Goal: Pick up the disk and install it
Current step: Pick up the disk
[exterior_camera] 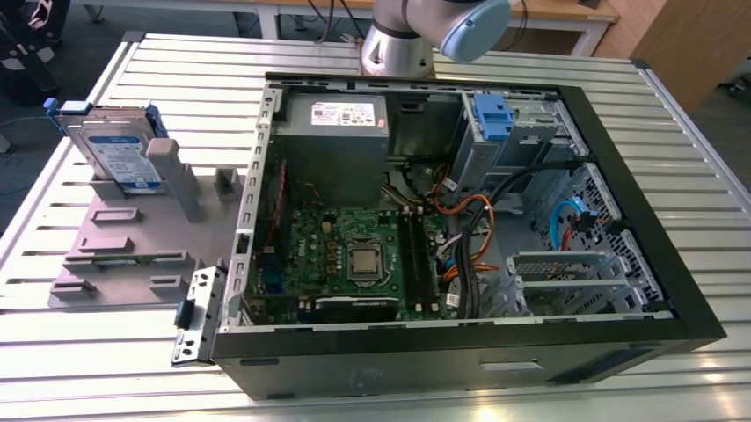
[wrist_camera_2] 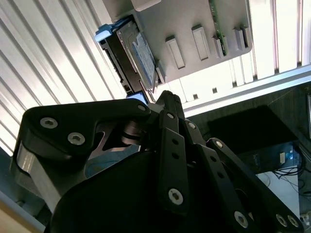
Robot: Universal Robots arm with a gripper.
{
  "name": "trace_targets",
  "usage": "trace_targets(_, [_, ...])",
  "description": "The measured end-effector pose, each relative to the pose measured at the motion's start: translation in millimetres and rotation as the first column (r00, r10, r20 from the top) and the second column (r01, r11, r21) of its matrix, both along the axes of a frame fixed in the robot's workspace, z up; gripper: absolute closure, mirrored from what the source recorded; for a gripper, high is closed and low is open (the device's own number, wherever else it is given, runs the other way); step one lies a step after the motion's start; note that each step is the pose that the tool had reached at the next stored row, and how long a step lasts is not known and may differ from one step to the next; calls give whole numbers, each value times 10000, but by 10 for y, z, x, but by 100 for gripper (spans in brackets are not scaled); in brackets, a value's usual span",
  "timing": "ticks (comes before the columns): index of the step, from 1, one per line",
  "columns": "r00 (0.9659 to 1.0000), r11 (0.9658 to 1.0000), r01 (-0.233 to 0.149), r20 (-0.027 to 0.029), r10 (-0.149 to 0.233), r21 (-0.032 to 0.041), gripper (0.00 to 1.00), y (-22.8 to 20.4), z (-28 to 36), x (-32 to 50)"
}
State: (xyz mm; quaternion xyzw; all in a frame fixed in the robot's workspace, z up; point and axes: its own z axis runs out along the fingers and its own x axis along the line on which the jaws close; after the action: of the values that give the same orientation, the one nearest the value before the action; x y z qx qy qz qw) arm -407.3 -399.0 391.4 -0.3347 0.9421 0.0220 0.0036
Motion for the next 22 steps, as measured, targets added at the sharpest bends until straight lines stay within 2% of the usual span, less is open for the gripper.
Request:
trace_targets(8, [10000, 10000, -83, 0, 83, 0, 89, 0, 0, 1])
trace_targets(22, [9988, 9988, -483, 0, 483, 0, 89, -1, 0, 1])
